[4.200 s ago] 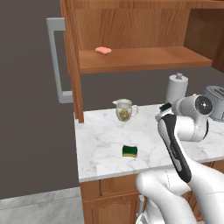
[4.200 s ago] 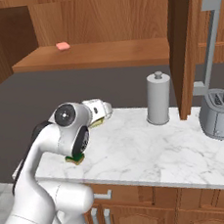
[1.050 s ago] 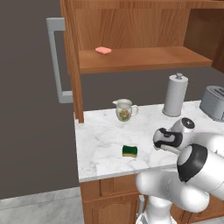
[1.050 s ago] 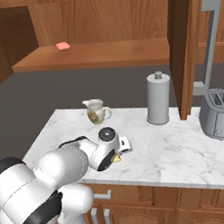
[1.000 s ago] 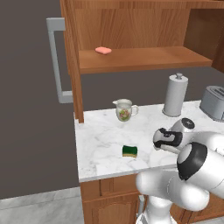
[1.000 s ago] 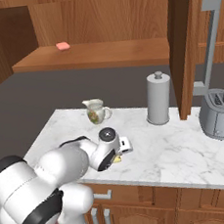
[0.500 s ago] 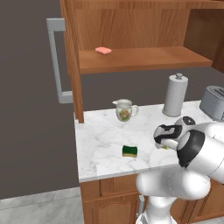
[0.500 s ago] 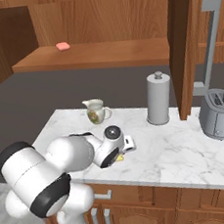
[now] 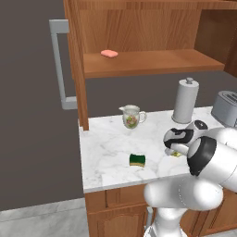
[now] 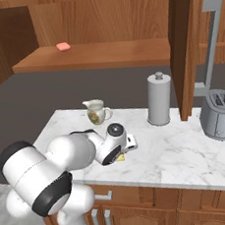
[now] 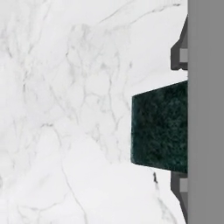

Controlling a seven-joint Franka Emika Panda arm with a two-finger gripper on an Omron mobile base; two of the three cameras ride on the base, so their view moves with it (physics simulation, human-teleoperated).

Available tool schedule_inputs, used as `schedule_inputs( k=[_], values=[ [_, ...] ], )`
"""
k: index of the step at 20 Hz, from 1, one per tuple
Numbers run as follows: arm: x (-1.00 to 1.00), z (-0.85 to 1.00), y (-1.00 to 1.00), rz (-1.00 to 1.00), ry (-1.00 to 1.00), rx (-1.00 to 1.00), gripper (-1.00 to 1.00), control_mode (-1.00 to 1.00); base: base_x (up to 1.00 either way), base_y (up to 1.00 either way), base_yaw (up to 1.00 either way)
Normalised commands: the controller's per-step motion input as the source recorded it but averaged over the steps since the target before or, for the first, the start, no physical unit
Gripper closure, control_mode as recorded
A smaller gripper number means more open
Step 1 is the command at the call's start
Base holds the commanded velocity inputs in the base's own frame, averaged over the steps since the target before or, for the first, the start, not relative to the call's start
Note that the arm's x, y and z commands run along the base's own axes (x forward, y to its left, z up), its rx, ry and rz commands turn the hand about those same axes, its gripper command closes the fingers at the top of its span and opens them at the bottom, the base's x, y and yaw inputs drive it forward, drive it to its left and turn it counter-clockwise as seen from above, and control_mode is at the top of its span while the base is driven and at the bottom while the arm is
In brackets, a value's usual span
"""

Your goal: Pick the sponge and sponge from the cabinet and place them on the counter.

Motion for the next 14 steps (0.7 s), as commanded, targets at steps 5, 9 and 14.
schedule_inputs(
  k=[5, 9, 14],
  values=[
    [-0.08, 0.00, 0.09, 0.01, -0.01, 0.00, -1.00, -1.00, 0.00, 0.00, 0.00],
    [-0.06, 0.01, 0.16, 0.00, -0.01, 0.00, -1.00, -1.00, 0.00, 0.00, 0.00],
    [-0.05, 0.32, 0.09, 0.00, -0.02, 0.00, -1.00, -1.00, 0.00, 0.00, 0.00]
  ],
)
